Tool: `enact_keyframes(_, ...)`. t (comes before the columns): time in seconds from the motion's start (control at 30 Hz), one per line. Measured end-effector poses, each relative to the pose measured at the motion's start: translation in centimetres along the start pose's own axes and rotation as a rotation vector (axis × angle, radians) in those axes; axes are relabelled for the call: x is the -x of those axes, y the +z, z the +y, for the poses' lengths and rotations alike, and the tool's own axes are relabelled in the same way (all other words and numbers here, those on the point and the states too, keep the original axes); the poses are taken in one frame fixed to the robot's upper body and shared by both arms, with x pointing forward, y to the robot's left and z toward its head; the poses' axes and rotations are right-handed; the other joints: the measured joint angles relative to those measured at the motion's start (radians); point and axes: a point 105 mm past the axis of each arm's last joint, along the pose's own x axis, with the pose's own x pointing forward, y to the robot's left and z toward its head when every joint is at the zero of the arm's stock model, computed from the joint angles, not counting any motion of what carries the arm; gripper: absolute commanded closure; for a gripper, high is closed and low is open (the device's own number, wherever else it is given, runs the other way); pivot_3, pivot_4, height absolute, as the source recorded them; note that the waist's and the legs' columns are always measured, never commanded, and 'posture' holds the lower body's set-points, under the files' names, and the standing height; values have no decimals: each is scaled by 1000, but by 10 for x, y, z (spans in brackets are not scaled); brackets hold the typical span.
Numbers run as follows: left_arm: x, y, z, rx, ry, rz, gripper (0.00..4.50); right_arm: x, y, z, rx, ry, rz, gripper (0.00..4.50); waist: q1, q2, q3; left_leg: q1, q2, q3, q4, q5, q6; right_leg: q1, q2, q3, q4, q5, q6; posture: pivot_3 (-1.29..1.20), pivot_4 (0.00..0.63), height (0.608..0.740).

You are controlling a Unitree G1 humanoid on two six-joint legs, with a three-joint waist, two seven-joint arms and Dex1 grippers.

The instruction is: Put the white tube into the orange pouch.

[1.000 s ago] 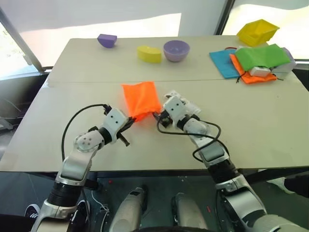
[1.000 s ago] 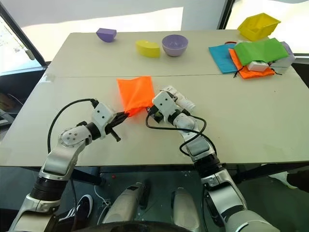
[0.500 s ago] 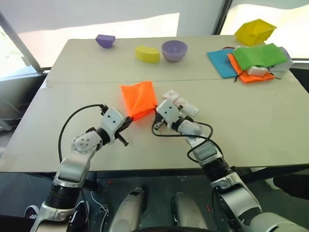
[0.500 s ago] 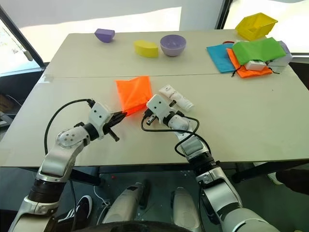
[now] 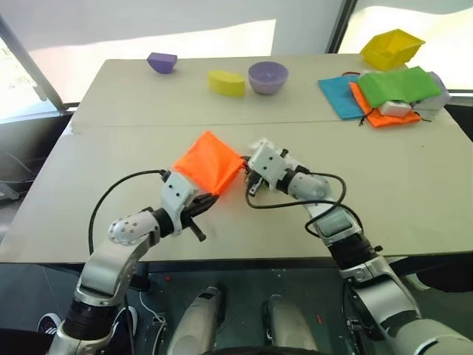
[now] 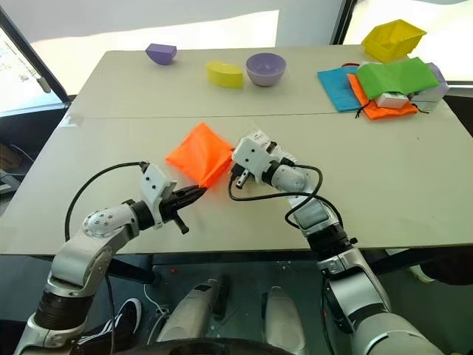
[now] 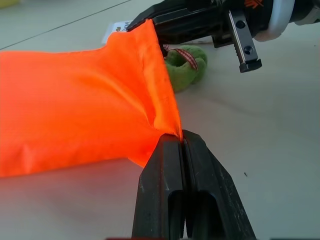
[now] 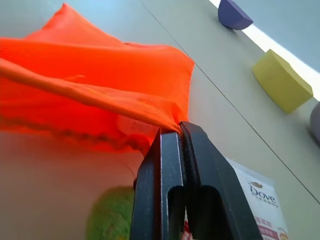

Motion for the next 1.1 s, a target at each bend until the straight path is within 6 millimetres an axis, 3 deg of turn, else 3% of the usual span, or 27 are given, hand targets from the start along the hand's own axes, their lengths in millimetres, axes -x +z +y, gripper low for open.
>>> enact_keyframes(0.2,-4,1,3,-23,23,-9,4500,2,-3,-6,33,-31,11,4434,-1,0,0,0,0,0,0,0,0,-1,0,2,0,0,0,0,150,740)
enact_keyframes(0.23,-4,0,4,-21,25,-7,4500,3,-4,-4,26,-18,13,4199,-1,0,0,0,0,0,0,0,0,-1,1,2,0,1,0,0,150,740)
enact_keyframes(0.33,-4,-3,7,-22,33,2,4500,8,-12,3,19,23,36,3191,1,0,0,0,0,0,0,0,0,-1,1,2,0,1,0,0,150,740)
enact_keyframes(0.5,-4,-4,11,-33,51,-10,4500,21,-17,2,23,53,70,494,1,0,0,0,0,0,0,0,0,-1,0,2,0,0,-1,0,150,740)
enact_keyframes(0.57,-4,-3,12,-35,57,-20,4500,31,-17,-5,14,57,84,494,3,0,0,0,0,0,0,0,0,-1,0,2,0,0,-1,0,150,740)
enact_keyframes(0.7,-5,1,13,-40,72,-48,4500,62,-8,-20,-163,25,58,494,3,0,0,-1,0,0,0,0,0,-1,0,2,-1,0,-1,0,150,740)
enact_keyframes(0.8,-5,2,13,-48,77,-59,4500,80,-18,-32,-259,-24,111,494,0,0,0,-1,0,1,0,0,0,-1,0,3,-1,0,-1,0,150,740)
enact_keyframes(0.97,-7,3,11,-38,74,-71,4500,83,-51,-49,-352,-117,256,494,-1,0,0,-1,0,1,0,0,0,-2,0,3,-1,0,-2,0,150,740)
enact_keyframes(1.1,-7,3,11,-35,72,-71,4500,75,-57,-52,-394,-95,282,494,0,0,0,-2,0,1,0,0,0,-2,0,3,-2,0,-2,0,150,740)
